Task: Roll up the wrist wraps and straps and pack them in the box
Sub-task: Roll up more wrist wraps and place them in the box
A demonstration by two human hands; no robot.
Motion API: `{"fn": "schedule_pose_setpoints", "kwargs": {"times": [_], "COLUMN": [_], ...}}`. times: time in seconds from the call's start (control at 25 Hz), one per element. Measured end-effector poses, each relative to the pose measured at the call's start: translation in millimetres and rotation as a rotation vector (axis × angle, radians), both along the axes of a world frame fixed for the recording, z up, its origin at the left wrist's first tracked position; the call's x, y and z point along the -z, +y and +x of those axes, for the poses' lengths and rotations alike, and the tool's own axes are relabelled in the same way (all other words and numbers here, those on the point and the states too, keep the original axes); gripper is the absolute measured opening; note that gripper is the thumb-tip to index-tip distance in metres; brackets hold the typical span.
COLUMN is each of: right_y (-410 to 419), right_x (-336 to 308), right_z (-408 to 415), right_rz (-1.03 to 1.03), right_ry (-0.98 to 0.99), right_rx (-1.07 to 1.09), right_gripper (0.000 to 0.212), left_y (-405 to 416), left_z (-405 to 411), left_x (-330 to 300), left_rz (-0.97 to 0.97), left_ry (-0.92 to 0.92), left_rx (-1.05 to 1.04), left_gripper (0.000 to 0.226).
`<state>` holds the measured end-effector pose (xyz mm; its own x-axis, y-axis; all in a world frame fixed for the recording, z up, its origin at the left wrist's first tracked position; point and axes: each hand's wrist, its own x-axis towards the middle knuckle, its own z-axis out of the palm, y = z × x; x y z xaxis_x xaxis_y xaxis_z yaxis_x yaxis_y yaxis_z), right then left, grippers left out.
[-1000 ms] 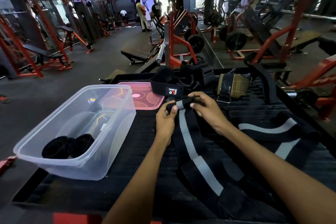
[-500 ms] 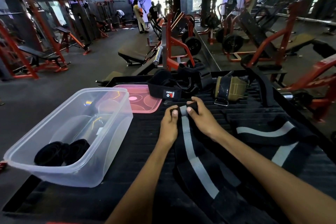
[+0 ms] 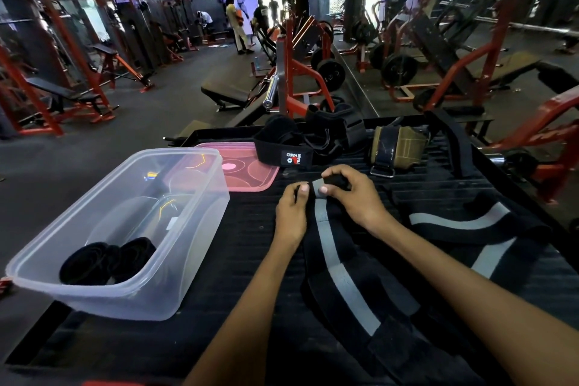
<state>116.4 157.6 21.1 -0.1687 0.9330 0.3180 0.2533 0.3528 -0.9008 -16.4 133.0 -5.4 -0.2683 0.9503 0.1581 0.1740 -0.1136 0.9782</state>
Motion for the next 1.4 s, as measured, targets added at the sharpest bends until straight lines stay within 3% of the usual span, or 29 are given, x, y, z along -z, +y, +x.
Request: {"fn": "schedule_pose_setpoints", "kwargs": {"times": [0.24, 0.52, 0.92, 1.4], "right_y": [0.6, -3.0, -3.4, -4.1], "right_x": [0.1, -2.6, -6.7, -5.6], "right_z": [-1.5, -2.4, 0.3, 0.3], "right_rz": [-0.059, -0.038, -0.020, -0.048], "right_ry": [-0.071, 0.009, 0.034, -0.031], "right_rx": [0.034, -0.015, -0.086, -0.040], "right_gripper": [0.023, 0.011, 0.019, 0.028], "left_y": [-2.5, 1.3, -2.9, -3.3], "left_z": [-2.0, -4.1, 0.1, -4.5], "left_x": [-0.4, 4.1, -1.8, 0.2], "left_rz": [0.030, 0.014, 0.025, 0.068], "left_ry": [-0.069, -0.015, -0.117, 0.007], "left_rx": [-0.040, -0.041, 0.003, 0.016], "left_gripper": [0.024, 0.027, 0.026, 0.021]}}
